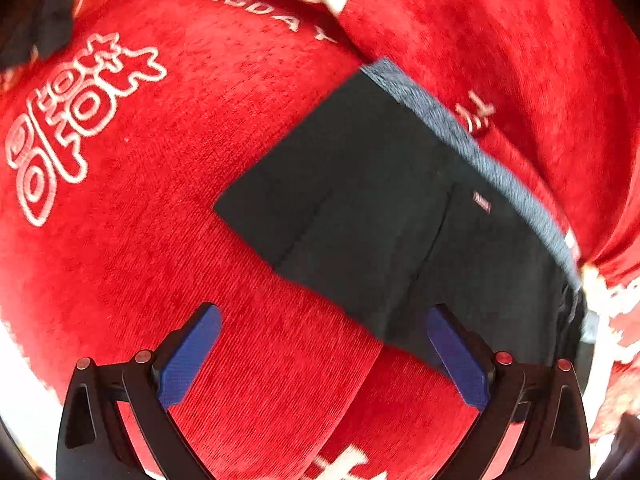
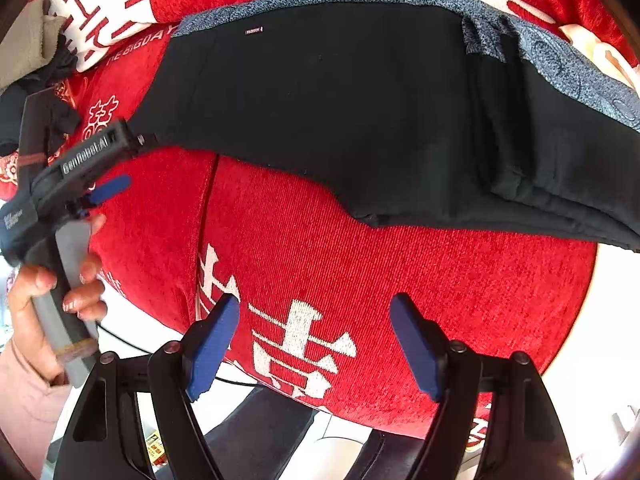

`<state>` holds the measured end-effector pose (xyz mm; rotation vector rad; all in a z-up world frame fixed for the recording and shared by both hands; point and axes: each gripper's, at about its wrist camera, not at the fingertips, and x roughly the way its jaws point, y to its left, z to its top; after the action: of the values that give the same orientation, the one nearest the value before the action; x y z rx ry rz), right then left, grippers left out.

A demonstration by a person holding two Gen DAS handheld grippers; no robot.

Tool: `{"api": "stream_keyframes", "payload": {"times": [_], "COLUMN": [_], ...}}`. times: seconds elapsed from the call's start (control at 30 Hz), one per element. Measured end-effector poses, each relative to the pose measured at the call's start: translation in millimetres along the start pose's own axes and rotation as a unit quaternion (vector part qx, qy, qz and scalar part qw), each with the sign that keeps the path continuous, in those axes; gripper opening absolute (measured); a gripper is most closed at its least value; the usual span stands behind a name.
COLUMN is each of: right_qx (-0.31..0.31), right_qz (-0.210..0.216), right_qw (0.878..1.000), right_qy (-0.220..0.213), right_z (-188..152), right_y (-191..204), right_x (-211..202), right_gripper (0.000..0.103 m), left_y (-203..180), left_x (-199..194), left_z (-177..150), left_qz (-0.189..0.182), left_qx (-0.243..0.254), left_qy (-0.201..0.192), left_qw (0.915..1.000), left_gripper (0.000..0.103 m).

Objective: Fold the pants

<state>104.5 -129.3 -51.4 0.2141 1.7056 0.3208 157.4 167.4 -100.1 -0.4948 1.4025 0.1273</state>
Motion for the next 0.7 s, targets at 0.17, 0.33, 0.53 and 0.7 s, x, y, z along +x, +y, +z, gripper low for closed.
{"api": "stream_keyframes", "payload": {"times": [0.17, 0.33, 0.53, 0.7], "right_qx": [-0.013, -0.023, -0.015, -0.012], "right_qz": [0.012, 0.024, 0.031, 0.033], "right_qw": [1.000, 0.999, 0.999, 0.999], "right_qy": [0.009, 0.016, 0.019, 0.007], "right_z": [-0.7, -3.2, -3.3, -0.3], "right_y": [3.0, 6.2, 2.9, -0.3], "right_x": [6.4, 15.8, 27.0, 23.7], "right_gripper": [0.081, 0.081, 0.081, 0.081], "left_y": [9.6, 8.1, -9.3, -25.0], "left_x": [3.6, 16.4, 23.4, 12.7], "left_z": [0.3, -0.2, 1.6, 11.0], "left_qz": [-0.104, -0.196, -0.211, -0.220], "left_qx": [-0.025, -0.047, -0.077, -0.064], "left_qy": [-0.024, -0.024, -0.039, -0.063], "left_qw": [0.9940, 0.9792, 0.9737, 0.9714], "left_gripper": [0.103, 0.103, 0.103, 0.103]}}
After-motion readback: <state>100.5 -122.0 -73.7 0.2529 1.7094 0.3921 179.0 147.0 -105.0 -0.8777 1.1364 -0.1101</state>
